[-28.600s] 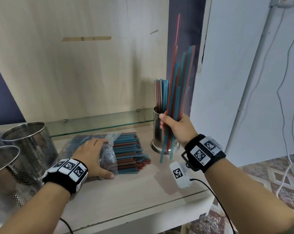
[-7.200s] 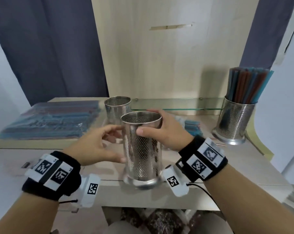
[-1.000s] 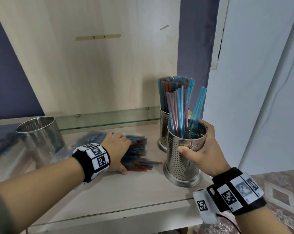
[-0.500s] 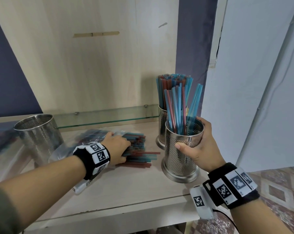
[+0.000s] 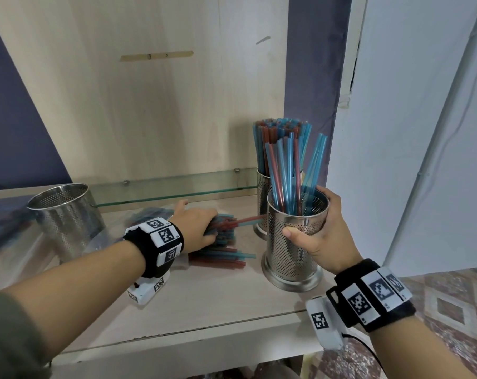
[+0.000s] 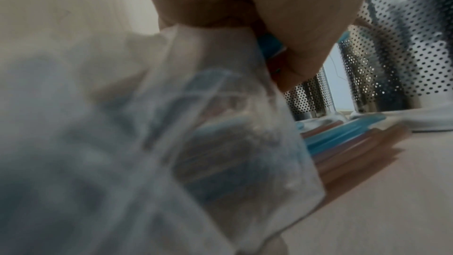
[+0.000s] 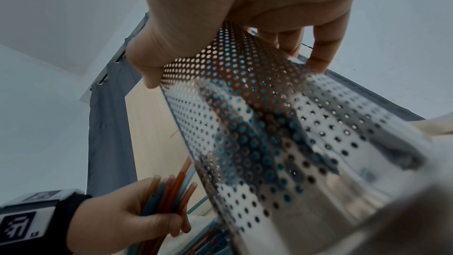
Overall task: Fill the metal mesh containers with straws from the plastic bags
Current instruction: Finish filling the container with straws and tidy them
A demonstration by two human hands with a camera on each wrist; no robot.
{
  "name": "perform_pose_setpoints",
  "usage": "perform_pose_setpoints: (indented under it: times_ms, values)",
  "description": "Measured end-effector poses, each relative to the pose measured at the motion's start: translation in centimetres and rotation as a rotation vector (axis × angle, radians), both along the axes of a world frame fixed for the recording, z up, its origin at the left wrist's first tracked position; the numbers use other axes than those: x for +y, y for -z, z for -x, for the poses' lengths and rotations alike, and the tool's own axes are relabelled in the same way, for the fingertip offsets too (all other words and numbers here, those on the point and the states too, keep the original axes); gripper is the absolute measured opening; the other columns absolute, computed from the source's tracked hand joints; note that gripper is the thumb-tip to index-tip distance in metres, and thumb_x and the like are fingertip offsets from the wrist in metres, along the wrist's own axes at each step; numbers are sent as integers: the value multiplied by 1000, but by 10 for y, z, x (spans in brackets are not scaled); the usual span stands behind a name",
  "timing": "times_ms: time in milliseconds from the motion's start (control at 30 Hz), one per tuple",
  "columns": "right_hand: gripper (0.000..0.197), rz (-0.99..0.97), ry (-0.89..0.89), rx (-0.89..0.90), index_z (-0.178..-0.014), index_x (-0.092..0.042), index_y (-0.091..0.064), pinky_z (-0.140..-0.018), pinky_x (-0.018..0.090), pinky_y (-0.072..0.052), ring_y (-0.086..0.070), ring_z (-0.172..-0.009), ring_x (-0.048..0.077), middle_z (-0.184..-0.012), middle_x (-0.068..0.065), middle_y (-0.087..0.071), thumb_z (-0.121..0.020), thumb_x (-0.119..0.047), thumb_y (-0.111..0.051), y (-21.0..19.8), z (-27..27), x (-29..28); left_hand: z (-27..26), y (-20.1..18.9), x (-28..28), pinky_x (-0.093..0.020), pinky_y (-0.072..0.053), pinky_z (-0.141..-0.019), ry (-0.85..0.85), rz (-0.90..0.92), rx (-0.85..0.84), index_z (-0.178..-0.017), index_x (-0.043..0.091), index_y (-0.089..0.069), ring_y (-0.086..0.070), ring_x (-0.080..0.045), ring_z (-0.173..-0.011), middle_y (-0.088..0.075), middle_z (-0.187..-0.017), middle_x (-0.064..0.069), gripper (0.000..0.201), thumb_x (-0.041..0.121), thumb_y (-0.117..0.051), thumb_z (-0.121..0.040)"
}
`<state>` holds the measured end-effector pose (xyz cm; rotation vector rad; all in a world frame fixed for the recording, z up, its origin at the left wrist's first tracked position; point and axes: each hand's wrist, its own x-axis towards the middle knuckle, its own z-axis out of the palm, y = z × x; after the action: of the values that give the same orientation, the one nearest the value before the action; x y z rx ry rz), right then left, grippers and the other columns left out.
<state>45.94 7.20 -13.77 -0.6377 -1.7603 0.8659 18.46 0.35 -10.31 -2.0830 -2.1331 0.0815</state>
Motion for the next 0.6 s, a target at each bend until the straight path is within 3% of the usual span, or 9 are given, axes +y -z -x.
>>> perform_pose_setpoints:
  times_ms: [100, 167, 233, 367, 433, 600]
  values:
    - [91, 2, 1, -7, -123, -52, -29, -91, 8, -44, -55, -115, -5, -124, -22, -52, -50, -55, -84, 0, 0, 0, -1, -2, 1, -35, -25, -106, 51, -46, -99, -94, 25, -44, -56, -20, -85, -55, -86, 8, 20, 39, -57, -91]
    - [91, 2, 0, -8, -123, -53, -29, -91, 7, -44, -55, -115, -5, -124, -21, -53, -51, -56, -84, 0, 0, 0, -4, -5, 0, -29, -37, -80, 91, -82, -172, -91, 24, -44, -52, -20, -79, -53, -85, 7, 22, 37, -62, -89]
    - [93, 0, 0, -11, -125, -50, -28, -92, 8, -44, -55, -116, -3, -125, -20, -53, -51, -56, -84, 0, 0, 1, -7, -8, -1, -28, -33, -67, 109, -107, -219, -90, 22, -45, -50, -19, -76, -52, -84, 5, 22, 32, -65, -87]
    - [97, 8, -5, -3, -124, -52, -29, -93, 12, -46, -56, -118, 0, -126, -16, -54, -46, -66, -85, 0, 0, 1, -10, -10, 0, -31, -38, -65, 113, -159, -298, -92, 16, -51, -52, -23, -75, -56, -85, 0, 18, 25, -65, -86]
    - [97, 9, -4, -1, -125, -51, -30, -94, 13, -46, -56, -118, 0, -127, -16, -54, -46, -69, -84, 0, 0, 1, -10, -14, 1, -28, -35, -59, 110, -223, -344, -94, 12, -53, -50, -22, -72, -54, -79, 2, 19, 22, -67, -85]
    - [110, 6, 5, -10, -134, -35, -28, -96, 14, -46, -56, -118, -1, -127, -17, -54, -46, -73, -82, 2, -1, 2, -15, -39, 2, -24, -36, -55, 95, -443, -501, -89, 10, -55, -50, -16, -61, -56, -71, 1, 15, 14, -68, -82]
